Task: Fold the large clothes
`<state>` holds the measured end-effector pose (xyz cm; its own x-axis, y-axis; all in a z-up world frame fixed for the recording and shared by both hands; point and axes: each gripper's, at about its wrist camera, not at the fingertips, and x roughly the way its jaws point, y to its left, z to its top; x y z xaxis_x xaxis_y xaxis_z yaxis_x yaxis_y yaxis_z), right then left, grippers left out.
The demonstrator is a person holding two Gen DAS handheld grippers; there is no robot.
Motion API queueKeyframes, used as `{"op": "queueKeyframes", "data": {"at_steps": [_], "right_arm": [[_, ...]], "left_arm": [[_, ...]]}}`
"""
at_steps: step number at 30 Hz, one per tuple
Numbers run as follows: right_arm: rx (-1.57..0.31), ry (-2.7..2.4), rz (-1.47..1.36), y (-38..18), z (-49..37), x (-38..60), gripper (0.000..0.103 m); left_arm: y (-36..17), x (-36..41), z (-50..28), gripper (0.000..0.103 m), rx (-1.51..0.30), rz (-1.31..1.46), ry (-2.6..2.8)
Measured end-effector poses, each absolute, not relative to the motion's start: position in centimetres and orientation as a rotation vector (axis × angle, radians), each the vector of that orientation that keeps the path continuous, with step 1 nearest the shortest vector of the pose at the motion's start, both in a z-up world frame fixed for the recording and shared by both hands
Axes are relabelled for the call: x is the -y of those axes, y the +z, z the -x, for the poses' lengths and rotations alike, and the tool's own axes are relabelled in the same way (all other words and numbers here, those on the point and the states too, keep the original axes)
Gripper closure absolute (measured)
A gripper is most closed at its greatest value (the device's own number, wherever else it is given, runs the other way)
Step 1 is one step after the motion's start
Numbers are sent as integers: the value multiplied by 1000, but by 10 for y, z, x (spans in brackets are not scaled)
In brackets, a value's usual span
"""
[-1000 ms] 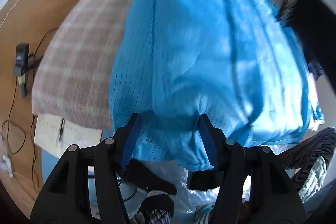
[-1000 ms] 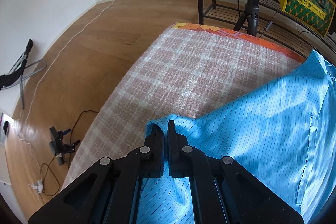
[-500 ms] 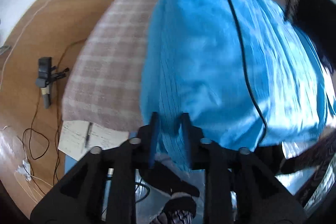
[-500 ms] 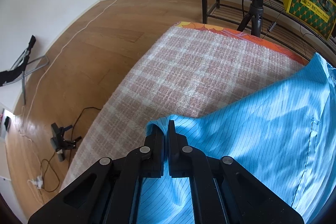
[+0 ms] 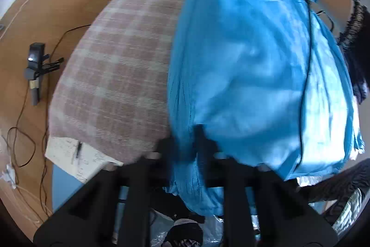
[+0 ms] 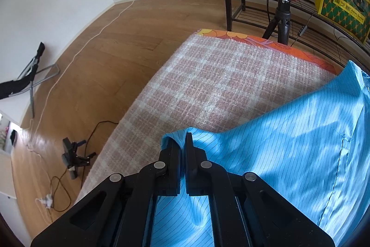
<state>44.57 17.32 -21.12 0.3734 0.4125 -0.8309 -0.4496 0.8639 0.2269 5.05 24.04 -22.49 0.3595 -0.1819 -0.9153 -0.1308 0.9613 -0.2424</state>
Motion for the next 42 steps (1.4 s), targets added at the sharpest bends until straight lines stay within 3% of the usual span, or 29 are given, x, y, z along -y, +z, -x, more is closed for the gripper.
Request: {"op": "queueKeyframes", "data": {"at_steps": [11,23,34,42], "right_arm": [[-1019,610,-14,-181,-440,-138,102],[-951,595,-53,-149,-419,-59,102],[-1007,444,-95,-181,-408,71,102],[-1072,322,-101,-210,-412,99,100]], "left_arm": [[-174,-177,-30,103,-1023,-48,-34],[-150,-82,-11,103,-967,-201,-185],[-171,-4,-3,103,-1053,-251,-378],[-181,23,-11,103,-1085,-278,-416]]}}
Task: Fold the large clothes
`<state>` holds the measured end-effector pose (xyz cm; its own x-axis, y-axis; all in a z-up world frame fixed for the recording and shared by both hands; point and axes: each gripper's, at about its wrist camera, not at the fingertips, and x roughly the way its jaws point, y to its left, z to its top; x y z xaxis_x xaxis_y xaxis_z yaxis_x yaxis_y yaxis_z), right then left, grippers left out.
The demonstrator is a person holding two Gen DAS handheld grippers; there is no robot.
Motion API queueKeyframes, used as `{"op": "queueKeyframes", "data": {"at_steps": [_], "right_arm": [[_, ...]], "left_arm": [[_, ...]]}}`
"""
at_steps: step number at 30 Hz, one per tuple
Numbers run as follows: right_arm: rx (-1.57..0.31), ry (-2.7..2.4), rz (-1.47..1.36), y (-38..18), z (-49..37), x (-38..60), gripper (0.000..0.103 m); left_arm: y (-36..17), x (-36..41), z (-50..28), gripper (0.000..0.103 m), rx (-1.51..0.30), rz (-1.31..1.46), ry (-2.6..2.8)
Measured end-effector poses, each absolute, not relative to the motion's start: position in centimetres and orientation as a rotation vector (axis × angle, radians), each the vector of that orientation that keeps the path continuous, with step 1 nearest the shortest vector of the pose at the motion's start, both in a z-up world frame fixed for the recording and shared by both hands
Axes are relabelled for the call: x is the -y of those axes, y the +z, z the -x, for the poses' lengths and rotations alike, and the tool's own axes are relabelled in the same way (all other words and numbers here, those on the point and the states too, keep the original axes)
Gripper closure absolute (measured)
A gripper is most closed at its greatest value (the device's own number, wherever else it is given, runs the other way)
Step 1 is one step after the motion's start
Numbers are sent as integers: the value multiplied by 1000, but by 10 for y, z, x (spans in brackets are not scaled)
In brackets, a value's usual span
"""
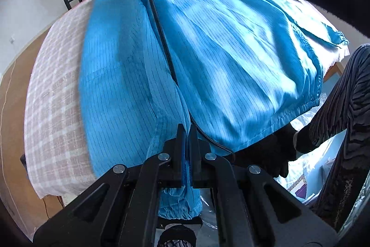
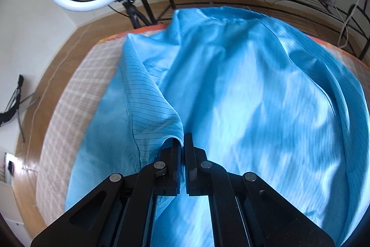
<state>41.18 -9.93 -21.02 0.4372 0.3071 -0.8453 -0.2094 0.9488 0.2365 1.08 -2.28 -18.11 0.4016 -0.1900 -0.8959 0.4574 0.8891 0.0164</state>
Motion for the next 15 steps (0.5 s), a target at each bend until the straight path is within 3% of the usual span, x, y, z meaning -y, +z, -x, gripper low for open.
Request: {"op": "queueKeyframes", "data": {"at_steps": [1,5,11,14,15], "right_arm": [[-1074,319,-113,-210,-410,103,99],[-1034,307,-113,-200,-402,118,75],[-954,371,-168,-164,-373,144,75],[-920,424,-166,-139,-344,156,75],[-909,434,-164,-131,-333,160,75]], "left_arm": [[-181,23,-12,103,-1087,-276,-415],[-181,24,-15,103,-1089,-257,-415],[-176,23,-18,103,-1088,-217,-429],[-168,22,-11,95,-1069,-187,-456],[-164,21,-6,85,-1059,-180,-479]]}}
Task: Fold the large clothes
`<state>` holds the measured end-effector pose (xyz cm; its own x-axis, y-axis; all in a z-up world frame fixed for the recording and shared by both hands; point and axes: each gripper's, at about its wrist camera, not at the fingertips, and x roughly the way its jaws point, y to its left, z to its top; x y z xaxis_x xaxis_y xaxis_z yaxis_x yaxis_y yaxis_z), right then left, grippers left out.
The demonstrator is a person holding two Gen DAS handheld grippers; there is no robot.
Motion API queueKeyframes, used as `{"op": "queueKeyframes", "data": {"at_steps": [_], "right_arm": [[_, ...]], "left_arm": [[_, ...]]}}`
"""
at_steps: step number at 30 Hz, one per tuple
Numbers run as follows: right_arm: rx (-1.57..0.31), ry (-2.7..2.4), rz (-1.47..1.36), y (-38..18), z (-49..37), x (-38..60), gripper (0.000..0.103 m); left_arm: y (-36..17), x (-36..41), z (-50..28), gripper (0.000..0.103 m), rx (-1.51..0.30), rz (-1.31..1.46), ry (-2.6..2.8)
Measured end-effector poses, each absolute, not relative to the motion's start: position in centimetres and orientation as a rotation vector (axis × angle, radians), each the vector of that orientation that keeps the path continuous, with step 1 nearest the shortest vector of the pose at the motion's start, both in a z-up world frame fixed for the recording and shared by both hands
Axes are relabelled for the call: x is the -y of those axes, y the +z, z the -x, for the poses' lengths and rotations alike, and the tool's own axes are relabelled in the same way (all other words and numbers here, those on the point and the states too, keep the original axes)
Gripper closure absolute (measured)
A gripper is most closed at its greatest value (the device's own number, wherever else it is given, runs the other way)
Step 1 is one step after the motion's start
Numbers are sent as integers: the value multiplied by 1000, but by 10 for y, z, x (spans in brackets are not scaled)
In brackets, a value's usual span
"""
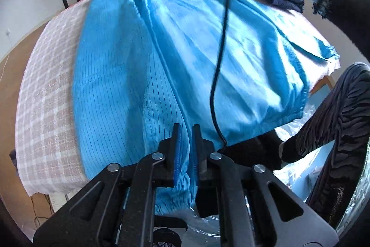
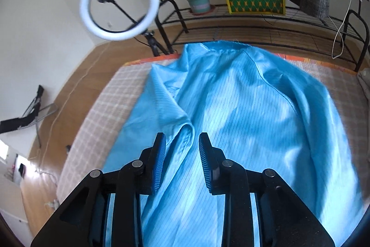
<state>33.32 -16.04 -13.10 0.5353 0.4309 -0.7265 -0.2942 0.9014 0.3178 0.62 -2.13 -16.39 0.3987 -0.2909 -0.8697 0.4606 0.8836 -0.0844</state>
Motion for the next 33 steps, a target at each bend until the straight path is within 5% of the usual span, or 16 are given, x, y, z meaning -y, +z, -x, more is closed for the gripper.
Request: {"op": "queueKeyframes", "data": {"at_steps": [3,10,14,33], "right_arm": [[-901,468,-190,-114,-298,171,75],[-934,558,-89,-114,-187,166,75],[-981,660,-24,-136,-136,139,75],[-1122,744,203,-235,-118,45,76]], "left_arm": [[-152,11,10,64,-1017,-131,-508],[-136,-55,31,64,-969,74,-404],[-151,-109,16,91,-1018,243,-245],[-220,-73,9,93,-1242,109,-253]]}}
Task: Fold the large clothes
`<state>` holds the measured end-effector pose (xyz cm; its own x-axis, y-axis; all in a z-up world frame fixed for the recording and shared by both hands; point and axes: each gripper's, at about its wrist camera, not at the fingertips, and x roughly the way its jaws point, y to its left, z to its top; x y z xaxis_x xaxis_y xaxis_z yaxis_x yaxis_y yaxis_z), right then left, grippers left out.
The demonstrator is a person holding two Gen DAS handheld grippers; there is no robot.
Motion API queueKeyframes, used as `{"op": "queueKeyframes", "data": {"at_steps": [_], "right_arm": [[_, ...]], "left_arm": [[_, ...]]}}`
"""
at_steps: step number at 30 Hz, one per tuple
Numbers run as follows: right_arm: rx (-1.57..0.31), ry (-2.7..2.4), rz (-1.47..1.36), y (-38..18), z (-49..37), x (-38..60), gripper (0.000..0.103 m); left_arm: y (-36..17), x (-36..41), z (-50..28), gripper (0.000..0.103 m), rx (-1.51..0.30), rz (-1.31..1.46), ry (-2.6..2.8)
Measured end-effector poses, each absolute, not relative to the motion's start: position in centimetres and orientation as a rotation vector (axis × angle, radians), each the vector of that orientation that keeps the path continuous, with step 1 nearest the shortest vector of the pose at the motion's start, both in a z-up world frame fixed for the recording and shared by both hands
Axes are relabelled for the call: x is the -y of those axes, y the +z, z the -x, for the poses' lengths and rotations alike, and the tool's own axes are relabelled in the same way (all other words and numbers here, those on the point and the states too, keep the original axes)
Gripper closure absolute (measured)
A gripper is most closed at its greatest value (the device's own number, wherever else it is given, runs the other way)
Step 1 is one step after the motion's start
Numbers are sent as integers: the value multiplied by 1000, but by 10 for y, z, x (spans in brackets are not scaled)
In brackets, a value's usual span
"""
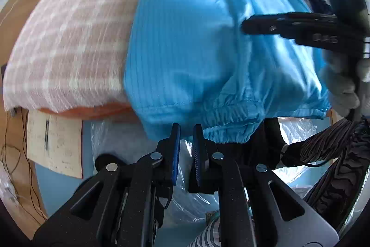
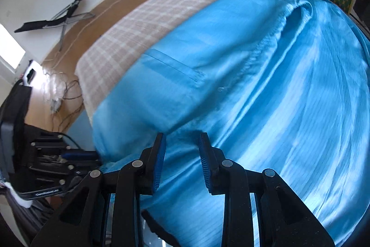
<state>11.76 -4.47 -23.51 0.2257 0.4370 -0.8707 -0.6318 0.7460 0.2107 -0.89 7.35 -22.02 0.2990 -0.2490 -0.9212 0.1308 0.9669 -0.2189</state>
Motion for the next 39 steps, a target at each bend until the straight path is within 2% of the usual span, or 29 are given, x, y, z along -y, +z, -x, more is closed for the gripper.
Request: {"op": "queueKeyframes", "data": {"at_steps": [6,8,11,19,20,22,23,25,26,29,39], "right_arm": [[-1101,753,157,-221,-116,62,78],[-1057,745,140,-206,-112,73,75],[-995,720,128,-184,-106,93,75],[-896,577,69,-158,-93,166,75],[-893,553,49,-157,-92,178,75],[-880,515,14,-154,-88,197,75],[-870,493,9,-151,-86,208,75],[-859,452,19,-147,-80,227,74],[-861,444,16,-145,-78,238,70],[-872,399,-31,-141,-71,270,47],[-873,129,-194,-146,-45,404,45]], "left_arm": [[-167,-59,17,93,-1039,73,-266],[-154,-50,17,93,-973,46,-266],[-140,-32,19,93,-883,25,-319],[-118,20,14,93,-835,-42,-425],[-117,26,14,90,-832,-45,-433],[-114,38,13,72,-831,-38,-458],[-113,42,12,59,-832,-33,-469],[-109,54,11,58,-823,-38,-499],[-108,60,10,58,-819,-54,-509],[-107,74,8,58,-814,-79,-532],[-109,113,-10,58,-835,-72,-587]]}}
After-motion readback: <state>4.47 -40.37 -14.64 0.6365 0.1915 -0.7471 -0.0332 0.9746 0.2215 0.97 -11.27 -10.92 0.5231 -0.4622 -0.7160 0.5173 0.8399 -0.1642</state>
